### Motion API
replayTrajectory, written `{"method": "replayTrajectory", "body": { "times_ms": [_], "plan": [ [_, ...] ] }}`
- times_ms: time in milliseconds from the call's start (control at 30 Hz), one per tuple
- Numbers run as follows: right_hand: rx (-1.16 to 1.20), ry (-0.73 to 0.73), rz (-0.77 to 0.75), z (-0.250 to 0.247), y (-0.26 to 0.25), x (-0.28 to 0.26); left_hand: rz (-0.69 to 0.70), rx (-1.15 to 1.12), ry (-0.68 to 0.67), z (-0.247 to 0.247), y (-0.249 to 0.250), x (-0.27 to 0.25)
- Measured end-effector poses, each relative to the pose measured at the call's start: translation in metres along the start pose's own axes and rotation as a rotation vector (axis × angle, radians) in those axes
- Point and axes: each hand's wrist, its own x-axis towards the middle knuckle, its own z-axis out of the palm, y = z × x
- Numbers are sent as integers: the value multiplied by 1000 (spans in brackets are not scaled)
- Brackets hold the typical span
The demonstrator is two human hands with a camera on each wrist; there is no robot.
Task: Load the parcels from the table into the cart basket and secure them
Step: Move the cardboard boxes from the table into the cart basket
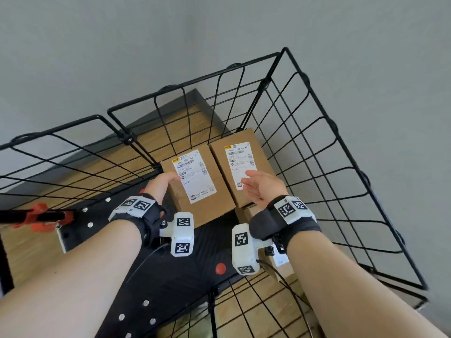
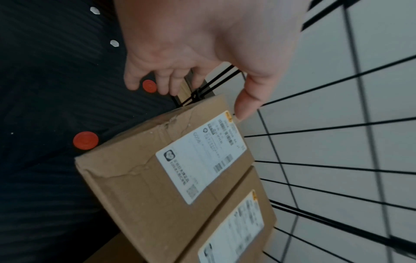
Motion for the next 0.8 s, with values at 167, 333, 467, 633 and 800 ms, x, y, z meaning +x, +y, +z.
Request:
{"method": "replayTrajectory", "body": {
  "times_ms": [167, 333, 467, 633, 800],
  "plan": [
    [45, 29, -90, -10, 5, -58, 101, 18, -87, -11, 12, -46],
    [115, 23, -246, -17, 18, -130, 186, 106, -160, -26, 20, -102],
    [142, -18, -285, -24, 36, -212, 304, 161, -284, -46, 19, -169],
    [242, 7, -357, -30, 73, -299, 478, 239, -432, -68, 8, -259],
    [365, 135, -493, -45, 107, -376, 592, 306, -566, -82, -11, -338]
  ]
}}
